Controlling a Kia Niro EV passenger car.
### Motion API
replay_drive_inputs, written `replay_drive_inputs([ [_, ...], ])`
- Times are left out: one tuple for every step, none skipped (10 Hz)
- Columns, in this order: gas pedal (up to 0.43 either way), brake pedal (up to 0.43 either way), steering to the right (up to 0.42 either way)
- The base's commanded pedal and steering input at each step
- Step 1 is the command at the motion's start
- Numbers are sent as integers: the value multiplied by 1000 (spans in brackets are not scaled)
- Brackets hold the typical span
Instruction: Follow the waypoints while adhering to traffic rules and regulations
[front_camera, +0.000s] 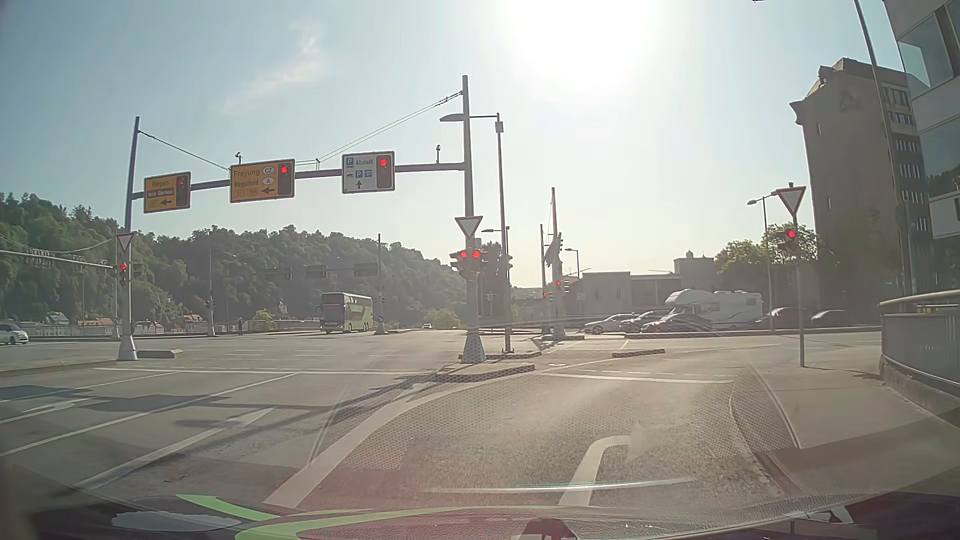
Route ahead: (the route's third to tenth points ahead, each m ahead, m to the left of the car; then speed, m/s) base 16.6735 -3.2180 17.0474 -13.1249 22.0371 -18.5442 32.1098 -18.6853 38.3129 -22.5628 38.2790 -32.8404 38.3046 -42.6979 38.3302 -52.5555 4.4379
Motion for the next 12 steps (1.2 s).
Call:
replay_drive_inputs([
  [0,104,53],
  [0,91,56],
  [0,85,62],
  [0,79,65],
  [0,73,68],
  [0,73,75],
  [0,67,80],
  [0,67,86],
  [0,67,91],
  [0,67,97],
  [0,67,100],
  [0,73,106],
])
